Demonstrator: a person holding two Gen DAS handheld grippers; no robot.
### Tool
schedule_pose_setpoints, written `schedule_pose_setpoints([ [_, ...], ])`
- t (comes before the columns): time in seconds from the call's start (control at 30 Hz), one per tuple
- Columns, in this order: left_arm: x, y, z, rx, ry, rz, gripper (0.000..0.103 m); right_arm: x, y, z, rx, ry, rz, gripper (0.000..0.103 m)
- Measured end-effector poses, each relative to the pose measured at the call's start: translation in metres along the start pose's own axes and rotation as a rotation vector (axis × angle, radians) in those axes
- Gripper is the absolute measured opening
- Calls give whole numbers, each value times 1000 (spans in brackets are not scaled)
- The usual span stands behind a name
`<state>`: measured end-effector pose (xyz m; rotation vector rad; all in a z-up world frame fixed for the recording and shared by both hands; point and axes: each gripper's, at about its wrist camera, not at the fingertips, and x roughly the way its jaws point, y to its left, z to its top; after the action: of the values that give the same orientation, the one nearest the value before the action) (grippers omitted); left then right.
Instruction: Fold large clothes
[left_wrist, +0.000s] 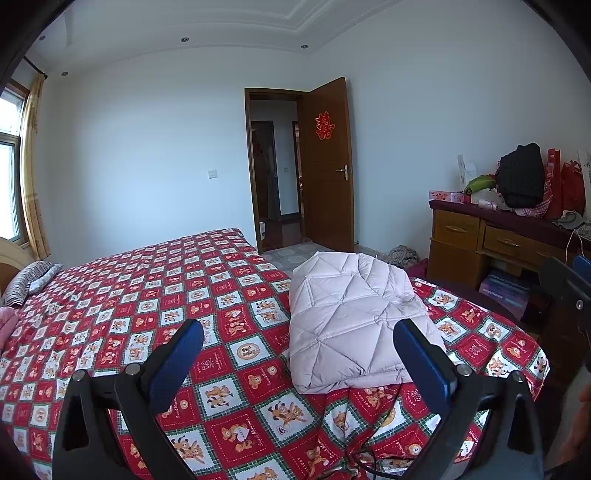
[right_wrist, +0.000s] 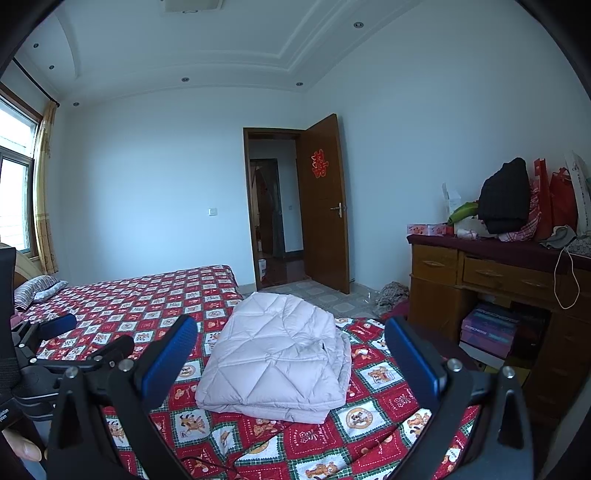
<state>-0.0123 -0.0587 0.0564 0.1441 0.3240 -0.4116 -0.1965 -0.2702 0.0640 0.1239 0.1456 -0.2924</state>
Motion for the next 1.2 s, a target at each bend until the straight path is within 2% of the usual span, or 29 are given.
schedule_pose_setpoints([
  [1.2,1,-3,0,-4,4,5,102,4,0,0,8,7,13,103],
])
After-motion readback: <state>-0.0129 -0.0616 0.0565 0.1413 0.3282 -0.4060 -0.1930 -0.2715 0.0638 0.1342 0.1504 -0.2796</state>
